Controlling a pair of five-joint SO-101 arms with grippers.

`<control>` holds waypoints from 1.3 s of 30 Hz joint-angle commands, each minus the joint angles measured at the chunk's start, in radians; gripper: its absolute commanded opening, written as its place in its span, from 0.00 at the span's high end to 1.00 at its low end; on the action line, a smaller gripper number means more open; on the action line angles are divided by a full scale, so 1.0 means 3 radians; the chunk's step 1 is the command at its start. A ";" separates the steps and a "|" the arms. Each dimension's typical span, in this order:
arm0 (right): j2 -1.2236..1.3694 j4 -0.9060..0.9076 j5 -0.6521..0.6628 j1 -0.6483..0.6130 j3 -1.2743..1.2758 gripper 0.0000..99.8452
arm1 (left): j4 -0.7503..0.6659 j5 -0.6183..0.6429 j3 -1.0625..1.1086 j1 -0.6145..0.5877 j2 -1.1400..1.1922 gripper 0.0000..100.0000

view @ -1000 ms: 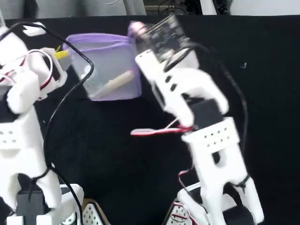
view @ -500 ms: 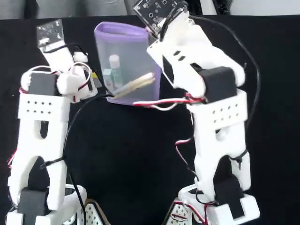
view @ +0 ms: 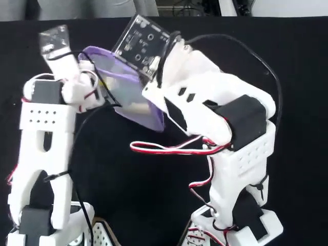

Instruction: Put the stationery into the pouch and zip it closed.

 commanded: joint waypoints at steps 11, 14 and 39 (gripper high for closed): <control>0.0008 0.0312 0.0092 -0.0276 -0.0463 0.99 | -0.1146 0.0077 0.0023 -0.0008 -0.0056 0.79; -0.0013 0.0312 0.0113 -0.0292 -0.0391 0.99 | -0.1565 0.0394 0.0115 0.0084 0.0020 0.79; 0.0309 -0.0031 0.0123 -0.0399 -0.0018 0.99 | -0.0634 -0.0210 0.0141 -0.0207 -0.1151 0.78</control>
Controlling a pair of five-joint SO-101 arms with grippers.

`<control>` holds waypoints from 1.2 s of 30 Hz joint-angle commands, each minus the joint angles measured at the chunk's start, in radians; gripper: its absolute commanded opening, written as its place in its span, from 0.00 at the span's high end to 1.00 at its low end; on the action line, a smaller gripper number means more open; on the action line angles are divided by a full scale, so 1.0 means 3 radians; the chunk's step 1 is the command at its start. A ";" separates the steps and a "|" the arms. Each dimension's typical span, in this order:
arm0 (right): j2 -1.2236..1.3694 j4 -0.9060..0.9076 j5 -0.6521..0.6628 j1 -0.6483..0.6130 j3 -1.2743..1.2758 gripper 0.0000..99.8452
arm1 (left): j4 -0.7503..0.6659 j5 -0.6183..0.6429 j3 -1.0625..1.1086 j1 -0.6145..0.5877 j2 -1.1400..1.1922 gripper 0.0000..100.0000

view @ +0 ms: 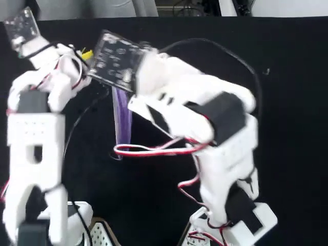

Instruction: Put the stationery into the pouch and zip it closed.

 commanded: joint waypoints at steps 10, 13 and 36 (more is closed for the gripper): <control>0.0054 -0.0164 0.0031 -0.0077 0.0003 0.99 | 0.1207 -0.0716 0.0673 0.0468 -0.2194 0.78; 0.0049 -0.0164 0.0031 -0.0077 -0.0003 0.99 | 0.1141 -0.0726 0.1107 0.0698 -0.2700 0.78; 0.0043 -0.0210 0.0015 -0.0066 -0.0003 0.99 | -0.0598 -0.0946 0.3501 0.0857 -0.4291 0.74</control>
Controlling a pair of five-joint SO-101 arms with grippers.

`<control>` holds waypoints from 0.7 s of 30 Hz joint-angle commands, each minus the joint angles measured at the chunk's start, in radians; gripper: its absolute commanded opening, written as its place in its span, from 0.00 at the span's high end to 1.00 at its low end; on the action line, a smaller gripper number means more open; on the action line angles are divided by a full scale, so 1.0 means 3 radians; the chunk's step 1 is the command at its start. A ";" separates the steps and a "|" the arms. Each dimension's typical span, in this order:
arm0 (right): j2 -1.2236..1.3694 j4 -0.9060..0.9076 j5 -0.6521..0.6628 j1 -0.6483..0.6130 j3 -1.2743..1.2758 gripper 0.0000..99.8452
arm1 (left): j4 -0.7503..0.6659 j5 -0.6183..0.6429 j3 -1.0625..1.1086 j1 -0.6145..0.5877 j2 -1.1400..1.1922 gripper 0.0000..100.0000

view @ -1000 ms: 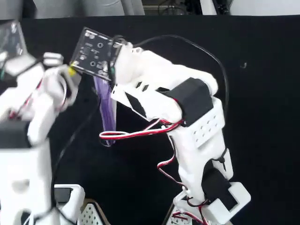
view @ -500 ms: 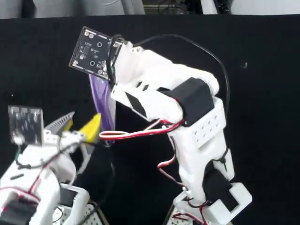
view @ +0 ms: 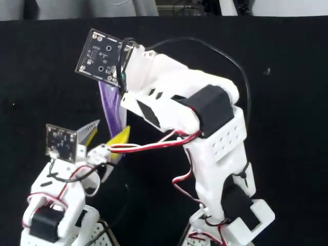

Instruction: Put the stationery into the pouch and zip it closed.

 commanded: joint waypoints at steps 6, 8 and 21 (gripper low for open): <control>-0.0023 -0.0102 0.0015 -0.0036 -0.0023 0.99 | -0.1013 0.0056 0.0463 -0.0361 -0.0010 0.74; -0.0023 -0.0102 0.0015 -0.0036 -0.0023 0.99 | -0.1110 0.0077 0.0534 -0.0350 -0.0010 0.74; -0.0023 -0.0102 0.0020 -0.0036 -0.0023 0.99 | -0.1391 0.0051 0.0570 -0.0263 -0.0005 0.90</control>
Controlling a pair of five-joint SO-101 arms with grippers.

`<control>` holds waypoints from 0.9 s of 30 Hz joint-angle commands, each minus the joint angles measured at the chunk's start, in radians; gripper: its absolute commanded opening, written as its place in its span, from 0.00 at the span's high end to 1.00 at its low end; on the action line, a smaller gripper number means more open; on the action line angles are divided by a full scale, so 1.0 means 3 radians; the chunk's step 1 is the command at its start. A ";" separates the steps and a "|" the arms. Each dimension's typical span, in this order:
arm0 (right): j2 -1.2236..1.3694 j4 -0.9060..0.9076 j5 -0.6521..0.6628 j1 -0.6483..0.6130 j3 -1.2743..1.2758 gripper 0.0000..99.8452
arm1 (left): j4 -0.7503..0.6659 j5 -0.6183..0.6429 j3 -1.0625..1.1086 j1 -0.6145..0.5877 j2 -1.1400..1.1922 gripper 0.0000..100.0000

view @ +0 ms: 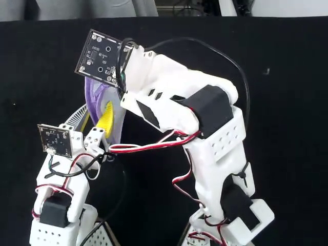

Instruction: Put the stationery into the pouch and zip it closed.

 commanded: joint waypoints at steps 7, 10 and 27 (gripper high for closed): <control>-0.0023 -0.0133 0.0015 -0.0020 -0.0033 0.99 | 0.0532 -0.0542 -0.0289 0.0657 -0.0056 0.97; -0.0023 -0.0148 0.0000 -0.0015 -0.0033 0.99 | 0.0762 -0.0547 -0.0386 0.0734 -0.0061 0.97; -0.0028 -0.0297 -0.0092 0.0511 -0.0187 0.99 | 0.0823 -0.0563 -0.0095 0.0432 -0.0066 0.97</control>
